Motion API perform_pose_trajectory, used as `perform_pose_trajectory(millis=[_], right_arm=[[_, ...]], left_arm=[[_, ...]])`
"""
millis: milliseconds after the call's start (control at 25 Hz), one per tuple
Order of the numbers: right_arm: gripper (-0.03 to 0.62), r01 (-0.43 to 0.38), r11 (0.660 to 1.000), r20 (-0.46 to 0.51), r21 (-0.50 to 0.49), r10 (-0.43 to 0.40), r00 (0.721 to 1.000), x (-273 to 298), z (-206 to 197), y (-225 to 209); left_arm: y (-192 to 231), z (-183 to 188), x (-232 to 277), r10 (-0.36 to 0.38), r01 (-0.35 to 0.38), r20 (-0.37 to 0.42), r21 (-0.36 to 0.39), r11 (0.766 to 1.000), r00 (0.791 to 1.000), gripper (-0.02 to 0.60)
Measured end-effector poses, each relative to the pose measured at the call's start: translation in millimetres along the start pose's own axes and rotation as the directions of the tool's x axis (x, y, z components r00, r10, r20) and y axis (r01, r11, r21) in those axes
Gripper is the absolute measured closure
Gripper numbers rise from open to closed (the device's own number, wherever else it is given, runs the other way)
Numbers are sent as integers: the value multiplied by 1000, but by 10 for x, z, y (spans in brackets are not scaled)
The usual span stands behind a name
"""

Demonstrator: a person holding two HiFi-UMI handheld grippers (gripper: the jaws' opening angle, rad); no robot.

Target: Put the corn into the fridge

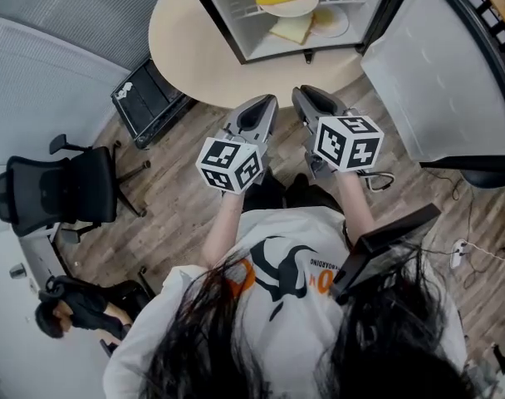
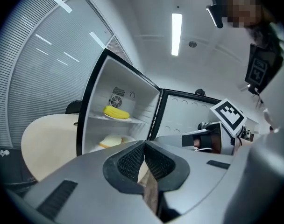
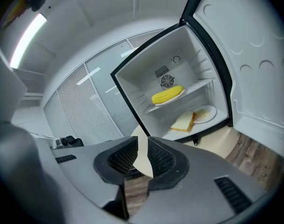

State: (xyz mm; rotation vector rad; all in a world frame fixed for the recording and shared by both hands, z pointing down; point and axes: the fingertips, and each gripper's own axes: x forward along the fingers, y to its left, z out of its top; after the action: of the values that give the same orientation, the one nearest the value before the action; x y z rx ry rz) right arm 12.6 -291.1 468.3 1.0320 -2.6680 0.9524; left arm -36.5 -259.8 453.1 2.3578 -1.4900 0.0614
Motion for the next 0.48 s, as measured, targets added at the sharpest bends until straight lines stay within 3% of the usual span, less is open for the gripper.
perform_pose_trajectory(millis=[480], right_arm=[[523, 2, 1000, 14, -20, -2, 1000, -43, -262, 551]], left_arm=[[17, -71, -581, -33, 33, 4, 17, 999, 999, 569]])
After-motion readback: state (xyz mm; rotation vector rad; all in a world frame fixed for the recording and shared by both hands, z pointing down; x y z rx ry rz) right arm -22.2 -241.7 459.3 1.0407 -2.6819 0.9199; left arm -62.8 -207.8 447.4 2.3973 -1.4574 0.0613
